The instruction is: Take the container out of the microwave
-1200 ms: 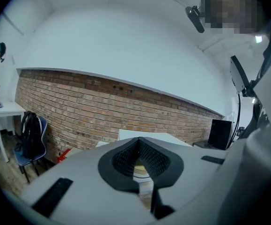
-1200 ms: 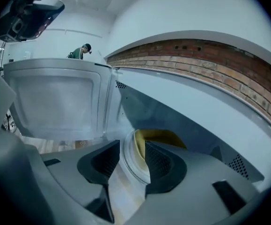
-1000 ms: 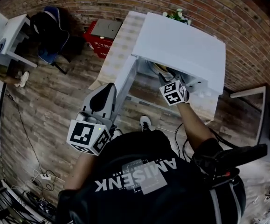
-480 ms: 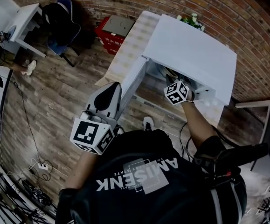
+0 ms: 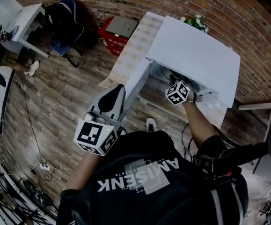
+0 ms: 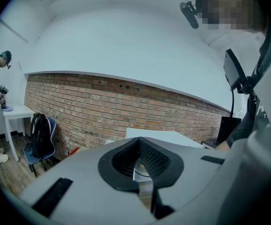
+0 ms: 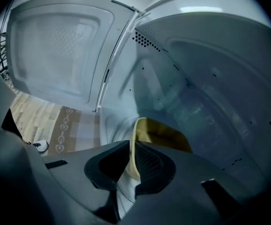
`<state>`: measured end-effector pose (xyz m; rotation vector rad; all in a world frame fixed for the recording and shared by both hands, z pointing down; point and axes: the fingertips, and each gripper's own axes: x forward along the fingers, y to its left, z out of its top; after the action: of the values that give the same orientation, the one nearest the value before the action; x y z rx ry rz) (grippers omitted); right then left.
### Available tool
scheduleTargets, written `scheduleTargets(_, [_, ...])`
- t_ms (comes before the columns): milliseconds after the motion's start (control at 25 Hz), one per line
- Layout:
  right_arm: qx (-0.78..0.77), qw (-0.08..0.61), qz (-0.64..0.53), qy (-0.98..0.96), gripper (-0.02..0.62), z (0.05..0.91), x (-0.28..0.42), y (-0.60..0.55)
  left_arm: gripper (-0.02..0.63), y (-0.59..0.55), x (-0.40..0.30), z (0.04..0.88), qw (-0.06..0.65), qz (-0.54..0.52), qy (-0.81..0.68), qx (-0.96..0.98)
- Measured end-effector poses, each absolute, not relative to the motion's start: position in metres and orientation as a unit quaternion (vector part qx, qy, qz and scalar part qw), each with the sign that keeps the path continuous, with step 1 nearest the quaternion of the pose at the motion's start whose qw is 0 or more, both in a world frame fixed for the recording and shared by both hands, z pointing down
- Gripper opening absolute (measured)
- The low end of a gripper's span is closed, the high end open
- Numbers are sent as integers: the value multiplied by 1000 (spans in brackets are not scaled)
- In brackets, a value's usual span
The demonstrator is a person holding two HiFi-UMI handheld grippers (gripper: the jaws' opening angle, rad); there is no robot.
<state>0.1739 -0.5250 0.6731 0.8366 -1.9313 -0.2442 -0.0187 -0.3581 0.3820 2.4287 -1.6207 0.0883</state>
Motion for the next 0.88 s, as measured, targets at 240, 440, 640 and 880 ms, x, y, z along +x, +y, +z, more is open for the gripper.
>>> scheduleTargets(240, [343,494,-99,-793,60,674,176,-523,11,-354,-22,383,109,29,-550,828])
scheduleTargets(440, [354,483,-102,-794,51,663,175,-518,11,-352,-27,380,107,28,-544,832])
scheduleTargets(640, [360,460,-98,-805,51,642,167,-503,11,-348,-28,380,108,20,-531,840])
scheduleTargets(880, [361,434,-71,-822,51,617,150,-473,11,-339,-29,379,113,7,-506,855])
